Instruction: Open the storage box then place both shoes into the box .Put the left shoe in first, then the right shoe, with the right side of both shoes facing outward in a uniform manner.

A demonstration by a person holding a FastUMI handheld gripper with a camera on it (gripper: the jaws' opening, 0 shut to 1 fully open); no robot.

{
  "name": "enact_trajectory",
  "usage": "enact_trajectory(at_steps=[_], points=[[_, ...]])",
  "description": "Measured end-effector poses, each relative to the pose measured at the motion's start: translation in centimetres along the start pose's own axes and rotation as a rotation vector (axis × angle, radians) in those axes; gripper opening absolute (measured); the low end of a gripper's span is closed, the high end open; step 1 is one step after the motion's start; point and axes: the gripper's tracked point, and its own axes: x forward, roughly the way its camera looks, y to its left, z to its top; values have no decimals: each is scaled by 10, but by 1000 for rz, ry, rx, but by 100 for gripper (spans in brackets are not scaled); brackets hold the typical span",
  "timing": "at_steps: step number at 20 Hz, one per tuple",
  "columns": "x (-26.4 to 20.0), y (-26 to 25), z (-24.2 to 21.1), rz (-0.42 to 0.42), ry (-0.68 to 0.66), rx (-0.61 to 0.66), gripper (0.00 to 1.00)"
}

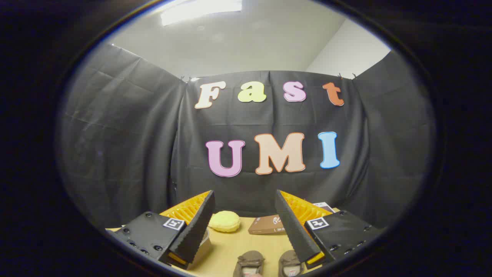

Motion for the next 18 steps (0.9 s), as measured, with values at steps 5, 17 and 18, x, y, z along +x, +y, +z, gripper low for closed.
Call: enact_trajectory(at_steps=[5, 17, 18], points=[[-2, -6, -1, -7, -2, 2, 99], [-13, -14, -4, -19, 11, -2, 99], [-13, -14, -5, -20, 12, -1, 99]])
